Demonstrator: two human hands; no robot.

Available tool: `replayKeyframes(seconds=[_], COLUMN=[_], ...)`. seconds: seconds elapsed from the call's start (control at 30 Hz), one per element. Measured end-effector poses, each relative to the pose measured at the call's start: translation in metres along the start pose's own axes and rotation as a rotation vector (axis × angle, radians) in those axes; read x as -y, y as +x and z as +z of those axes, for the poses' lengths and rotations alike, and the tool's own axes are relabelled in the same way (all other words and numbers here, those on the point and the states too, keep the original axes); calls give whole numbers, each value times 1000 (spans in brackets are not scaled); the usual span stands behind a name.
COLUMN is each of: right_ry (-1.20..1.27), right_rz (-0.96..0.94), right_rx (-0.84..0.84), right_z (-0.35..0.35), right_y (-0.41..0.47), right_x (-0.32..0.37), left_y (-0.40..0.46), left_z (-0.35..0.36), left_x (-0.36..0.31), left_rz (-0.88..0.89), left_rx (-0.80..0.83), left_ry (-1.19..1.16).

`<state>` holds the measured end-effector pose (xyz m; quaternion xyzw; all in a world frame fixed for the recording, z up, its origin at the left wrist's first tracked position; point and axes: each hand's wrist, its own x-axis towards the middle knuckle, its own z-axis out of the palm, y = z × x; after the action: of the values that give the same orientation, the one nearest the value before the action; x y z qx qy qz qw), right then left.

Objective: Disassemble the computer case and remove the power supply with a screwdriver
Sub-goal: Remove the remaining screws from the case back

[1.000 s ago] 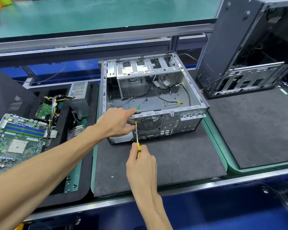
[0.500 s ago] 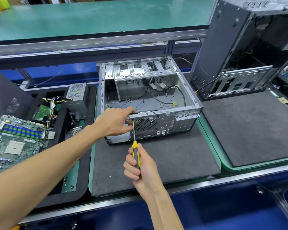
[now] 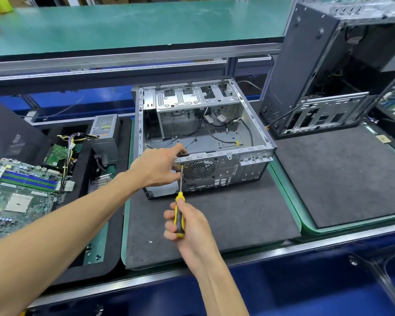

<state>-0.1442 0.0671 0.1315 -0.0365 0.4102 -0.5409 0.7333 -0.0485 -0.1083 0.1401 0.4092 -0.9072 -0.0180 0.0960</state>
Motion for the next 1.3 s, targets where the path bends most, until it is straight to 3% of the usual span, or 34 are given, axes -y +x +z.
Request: replayKeyframes(seconds=[0.27, 0.33, 0.43, 0.5, 0.77, 0.93, 1.3], right_ry=[-782, -598, -89, 48, -110, 32, 57], right_rz=[-443, -297, 34, 80, -94, 75, 43], right_rx=[-308, -259, -56, 22, -70, 13, 80], right_z=[-9, -9, -10, -11, -4, -5, -11], right_y=[-5, -2, -1, -3, 2, 7, 5], right_x=[-4, 0, 8, 7, -8, -2, -4], left_y=[0, 0, 0, 0, -2, -2, -2], left_z=[1, 1, 0, 0, -1, 0, 0], left_x=[2, 2, 1, 0, -1, -2, 0], left_rz=[-4, -5, -2, 4, 8, -6, -6], left_rx=[11, 11, 7, 10, 1, -14, -12], left_ry=[38, 40, 38, 35, 6, 19, 1])
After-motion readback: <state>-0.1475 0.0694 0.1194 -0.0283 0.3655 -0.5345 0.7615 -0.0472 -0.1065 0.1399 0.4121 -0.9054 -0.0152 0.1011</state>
